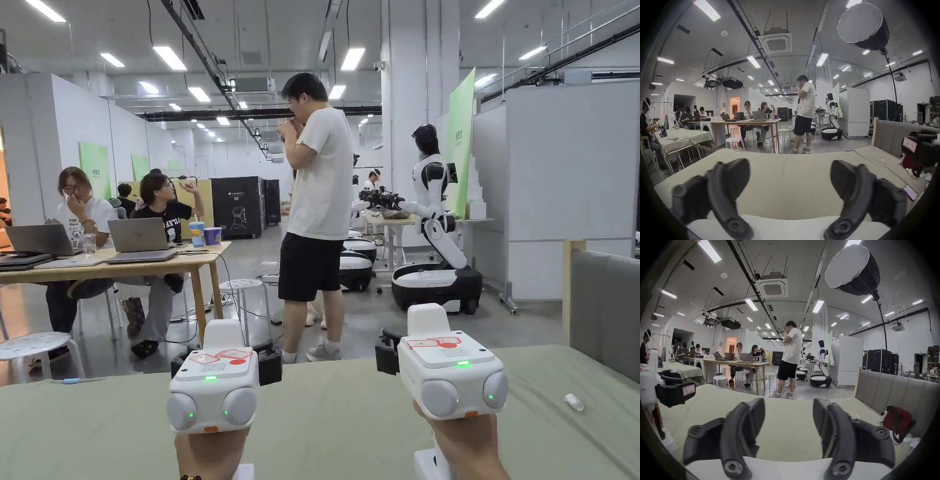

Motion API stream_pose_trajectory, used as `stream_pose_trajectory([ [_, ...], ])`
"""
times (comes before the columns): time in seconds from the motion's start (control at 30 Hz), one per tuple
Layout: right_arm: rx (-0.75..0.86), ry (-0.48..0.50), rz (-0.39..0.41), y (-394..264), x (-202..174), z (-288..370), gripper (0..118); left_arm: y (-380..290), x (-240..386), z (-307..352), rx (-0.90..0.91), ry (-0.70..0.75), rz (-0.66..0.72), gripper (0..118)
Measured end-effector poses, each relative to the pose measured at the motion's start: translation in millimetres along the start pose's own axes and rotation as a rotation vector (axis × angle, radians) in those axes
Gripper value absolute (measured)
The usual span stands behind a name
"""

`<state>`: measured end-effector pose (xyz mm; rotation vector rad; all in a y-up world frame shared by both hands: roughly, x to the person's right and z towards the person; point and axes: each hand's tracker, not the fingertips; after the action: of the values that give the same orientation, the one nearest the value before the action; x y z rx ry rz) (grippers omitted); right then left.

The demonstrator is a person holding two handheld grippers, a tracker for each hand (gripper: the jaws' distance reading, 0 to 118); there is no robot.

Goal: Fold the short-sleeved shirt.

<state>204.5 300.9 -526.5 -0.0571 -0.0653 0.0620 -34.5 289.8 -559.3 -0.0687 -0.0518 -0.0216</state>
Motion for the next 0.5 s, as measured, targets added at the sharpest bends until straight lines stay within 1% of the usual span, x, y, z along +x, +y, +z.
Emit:
stream_pose_trajectory([
  [0.03,0.006,0.001,0.005,0.5,-1.6,2.7,79,-0.7,0.2,1.0,0.006,-0.002,0.003,112],
  [0.07,0.01,-0.002,0.011,0.6,-2.8,3.9,89,-1.5,0.5,1.5,0.011,-0.009,0.001,118],
  [0.1,0.012,-0.006,0.015,0.0,-3.6,3.3,111,-2.7,1.6,1.7,0.013,-0.012,-0.002,118],
  [0.13,0.01,-0.009,0.017,-0.4,-3.9,1.9,118,-5.1,4.0,0.7,0.022,-0.004,-0.015,118],
  [0.17,0.01,-0.014,0.018,-2.8,-3.1,1.3,118,-6.1,5.8,0.3,0.021,-0.005,-0.02,118],
  [0.2,0.059,-0.032,0.02,-5.2,-0.4,5.9,118,-7.0,7.2,0.3,0.02,-0.001,-0.034,118],
  [0.3,0.017,-0.017,0.011,-7.4,4.4,4.6,118,-8.2,6.1,0.5,0.027,-0.023,-0.043,118],
  [0.5,0.012,-0.012,0.02,-9.7,5.6,7.7,118,-7.7,5.4,-0.5,0.018,-0.023,-0.028,118],
])
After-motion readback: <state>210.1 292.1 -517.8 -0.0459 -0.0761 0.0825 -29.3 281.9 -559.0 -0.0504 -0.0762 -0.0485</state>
